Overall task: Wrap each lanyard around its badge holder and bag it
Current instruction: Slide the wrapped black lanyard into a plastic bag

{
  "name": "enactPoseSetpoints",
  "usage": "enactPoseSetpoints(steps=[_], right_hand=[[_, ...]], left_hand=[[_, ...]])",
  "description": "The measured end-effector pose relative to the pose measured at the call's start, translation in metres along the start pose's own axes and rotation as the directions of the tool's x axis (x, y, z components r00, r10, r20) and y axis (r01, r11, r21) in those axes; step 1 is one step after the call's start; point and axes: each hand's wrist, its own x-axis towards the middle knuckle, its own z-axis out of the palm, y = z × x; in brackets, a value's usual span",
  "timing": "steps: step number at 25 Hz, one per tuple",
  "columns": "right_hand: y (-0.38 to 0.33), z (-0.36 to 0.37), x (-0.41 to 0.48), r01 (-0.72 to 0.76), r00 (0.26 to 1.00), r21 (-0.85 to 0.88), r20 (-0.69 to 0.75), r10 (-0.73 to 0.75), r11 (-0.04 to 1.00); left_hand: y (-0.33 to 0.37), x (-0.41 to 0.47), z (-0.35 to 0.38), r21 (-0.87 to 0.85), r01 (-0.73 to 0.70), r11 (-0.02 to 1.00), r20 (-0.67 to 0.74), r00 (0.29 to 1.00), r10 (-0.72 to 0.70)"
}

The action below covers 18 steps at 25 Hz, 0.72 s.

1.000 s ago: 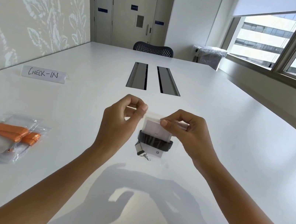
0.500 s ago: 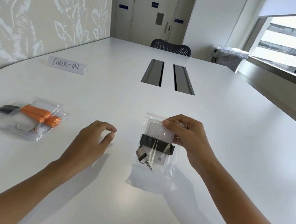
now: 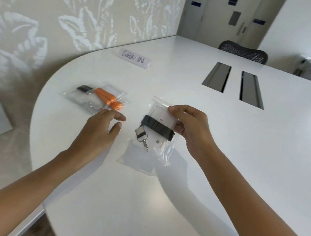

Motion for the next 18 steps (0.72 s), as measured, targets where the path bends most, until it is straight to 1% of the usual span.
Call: enactPoseSetpoints(steps=[1,2,3,4,5,6,8,10,12,14,16,18], right_hand=[[0.000,0.010,0.003,-0.008,1.000,0.005,0.006,0.008,1.000],[-0.001,0.021,0.006,-0.017,1.000,0.006,0.005,0.017,1.000],[-0.001,0.032,0.008,-0.023,1.000,0.004,0.006,0.023,1.000],[-0.001,0.045,0.010,-0.026,1.000,-0.002,0.015,0.026,1.000],[-0.001,0.057,0.012,-0.029,0.999,-0.008,0.028,0.029,1.000],[0.000,0.069,0.013,-0.030,0.999,-0.011,0.042,0.031,0.999],[0.000,0.094,0.016,-0.025,0.998,-0.003,0.062,0.025,1.000],[0.001,0.115,0.021,0.003,0.998,-0.005,0.066,-0.002,1.000],[0.001,0.134,0.028,0.028,0.997,-0.025,0.069,-0.026,0.999],[0.003,0.149,0.036,0.055,0.996,-0.065,0.071,-0.050,0.996],[0.006,0.160,0.045,0.085,0.996,-0.125,0.026,-0.082,0.988],[0.011,0.165,0.053,0.113,0.991,-0.182,-0.051,-0.124,0.977]], left_hand=[[-0.003,-0.003,-0.007,-0.042,0.055,0.998,-0.027,0.998,-0.056],[-0.005,-0.005,-0.015,-0.134,0.118,0.984,-0.030,0.992,-0.123],[-0.005,-0.005,-0.023,-0.273,0.182,0.945,0.004,0.982,-0.188],[-0.006,-0.004,-0.031,-0.425,0.241,0.872,0.061,0.969,-0.238],[-0.006,-0.001,-0.038,-0.520,0.282,0.806,0.109,0.958,-0.265],[-0.007,0.004,-0.044,-0.546,0.295,0.784,0.130,0.954,-0.269],[-0.011,0.016,-0.052,-0.522,0.286,0.804,0.143,0.958,-0.248],[-0.017,0.029,-0.058,-0.545,0.290,0.786,0.174,0.957,-0.233],[-0.029,0.043,-0.069,-0.593,0.295,0.749,0.202,0.955,-0.216],[-0.045,0.058,-0.084,-0.589,0.298,0.751,0.204,0.954,-0.219],[-0.064,0.076,-0.098,-0.566,0.305,0.766,0.174,0.952,-0.250],[-0.083,0.098,-0.109,-0.522,0.315,0.793,0.126,0.948,-0.294]])
